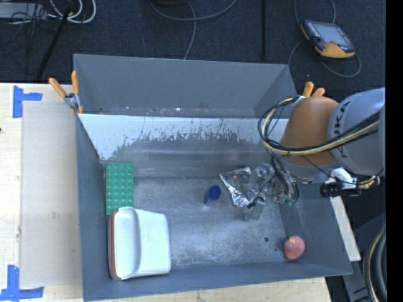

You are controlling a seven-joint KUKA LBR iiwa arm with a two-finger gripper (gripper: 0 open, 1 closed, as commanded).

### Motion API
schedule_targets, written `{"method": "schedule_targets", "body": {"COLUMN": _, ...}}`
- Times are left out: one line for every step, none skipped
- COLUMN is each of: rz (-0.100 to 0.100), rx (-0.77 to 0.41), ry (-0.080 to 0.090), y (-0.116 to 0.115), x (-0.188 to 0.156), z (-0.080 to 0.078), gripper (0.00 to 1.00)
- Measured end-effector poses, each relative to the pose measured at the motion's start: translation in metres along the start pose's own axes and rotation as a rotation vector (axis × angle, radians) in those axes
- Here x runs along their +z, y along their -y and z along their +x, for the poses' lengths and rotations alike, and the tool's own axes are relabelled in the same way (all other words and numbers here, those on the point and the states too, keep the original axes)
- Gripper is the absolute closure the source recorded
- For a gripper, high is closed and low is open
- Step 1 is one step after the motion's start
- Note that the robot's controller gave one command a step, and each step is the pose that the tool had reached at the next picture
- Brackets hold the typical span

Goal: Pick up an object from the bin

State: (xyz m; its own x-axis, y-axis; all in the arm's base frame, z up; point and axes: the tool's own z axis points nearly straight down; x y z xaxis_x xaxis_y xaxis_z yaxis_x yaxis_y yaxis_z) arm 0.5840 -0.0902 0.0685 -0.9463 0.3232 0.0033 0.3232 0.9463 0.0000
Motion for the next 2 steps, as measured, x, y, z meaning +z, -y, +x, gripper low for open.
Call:
{"method": "schedule_targets", "body": {"rz": -0.001, "rx": 0.278, "ry": 0.003, "y": -0.0186, "x": -0.0010, "z": -0.0001, "gripper": 0.00}}
{"method": "schedule_targets", "body": {"rz": 0.000, "rx": 0.275, "ry": 0.006, "y": -0.0183, "x": -0.0021, "z": -0.0010, "gripper": 1.00}}
